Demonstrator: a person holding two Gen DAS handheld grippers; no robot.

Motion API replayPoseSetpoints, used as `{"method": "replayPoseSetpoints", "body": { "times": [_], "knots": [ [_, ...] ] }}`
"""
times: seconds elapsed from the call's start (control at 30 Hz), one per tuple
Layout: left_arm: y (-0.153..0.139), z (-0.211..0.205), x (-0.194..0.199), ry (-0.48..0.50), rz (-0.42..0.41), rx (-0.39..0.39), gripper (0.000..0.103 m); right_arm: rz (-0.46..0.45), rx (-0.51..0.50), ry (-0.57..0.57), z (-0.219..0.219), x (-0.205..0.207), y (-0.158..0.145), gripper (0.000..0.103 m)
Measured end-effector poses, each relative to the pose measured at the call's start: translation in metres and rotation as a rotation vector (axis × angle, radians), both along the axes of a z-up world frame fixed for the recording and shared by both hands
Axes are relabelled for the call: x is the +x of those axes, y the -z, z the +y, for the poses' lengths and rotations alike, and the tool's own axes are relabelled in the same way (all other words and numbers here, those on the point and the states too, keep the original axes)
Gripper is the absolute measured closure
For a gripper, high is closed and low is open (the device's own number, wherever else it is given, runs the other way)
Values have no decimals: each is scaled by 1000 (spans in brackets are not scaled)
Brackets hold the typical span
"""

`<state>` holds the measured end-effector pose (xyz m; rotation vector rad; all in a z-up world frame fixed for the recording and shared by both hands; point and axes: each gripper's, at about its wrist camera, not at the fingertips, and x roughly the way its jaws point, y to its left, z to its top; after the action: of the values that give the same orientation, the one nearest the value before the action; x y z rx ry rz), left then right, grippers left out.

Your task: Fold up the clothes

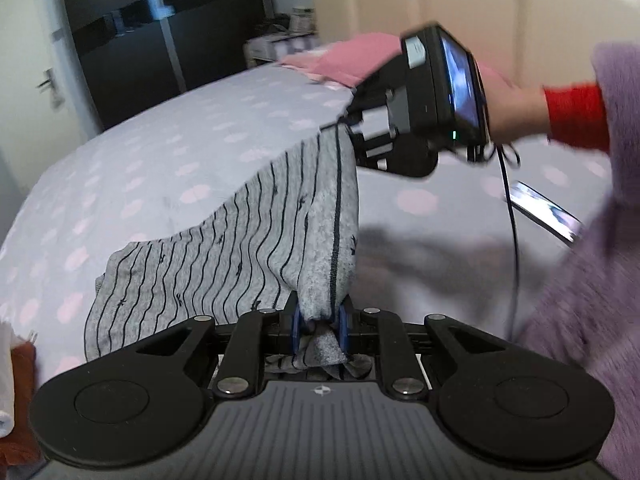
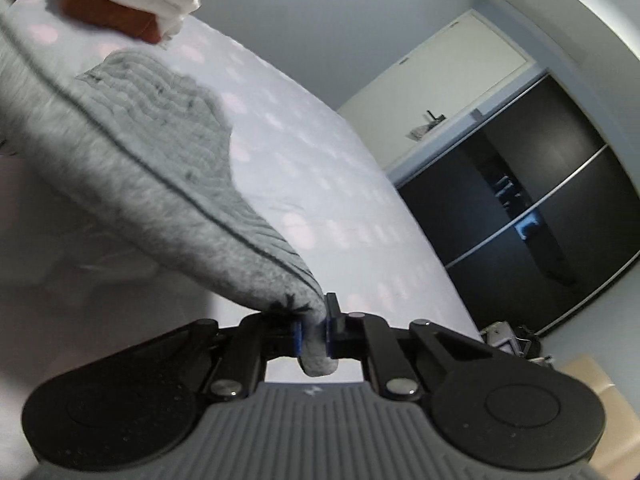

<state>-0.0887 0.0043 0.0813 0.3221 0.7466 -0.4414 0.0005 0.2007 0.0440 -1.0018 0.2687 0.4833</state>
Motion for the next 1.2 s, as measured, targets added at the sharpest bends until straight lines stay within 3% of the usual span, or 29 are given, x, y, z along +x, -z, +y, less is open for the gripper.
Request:
{"method": "replayPoseSetpoints", "body": {
  "times": [0.23, 0.33, 0.47, 0.67, 0.77, 0.9, 1.03, 1.2],
  "knots": [
    [-13, 6, -58, 139, 136, -117, 88, 89, -118, 29, -20, -89, -45, 92],
    [-9, 6, -71, 175, 179, -137, 88, 130, -142, 48, -24, -126, -50, 92],
    [-2, 20, -67, 147, 210, -140, 88, 159, -178, 50, -21, -141, -44, 92],
    [-7, 68, -35, 27, 218, -187, 88, 172, -132, 28, 5, -115, -32, 92],
    [-4, 95, -12, -43, 250, -217, 88, 189, -106, -2, 33, -81, -37, 92],
    [7, 134, 29, -134, 277, -198, 88, 231, -104, -39, 74, -35, -34, 92],
    [33, 174, 72, -208, 341, -227, 88, 277, -134, -61, 121, 18, -19, 92],
    [67, 217, 118, -291, 342, -252, 88, 356, -167, -42, 165, 77, 13, 92]
  ]
}}
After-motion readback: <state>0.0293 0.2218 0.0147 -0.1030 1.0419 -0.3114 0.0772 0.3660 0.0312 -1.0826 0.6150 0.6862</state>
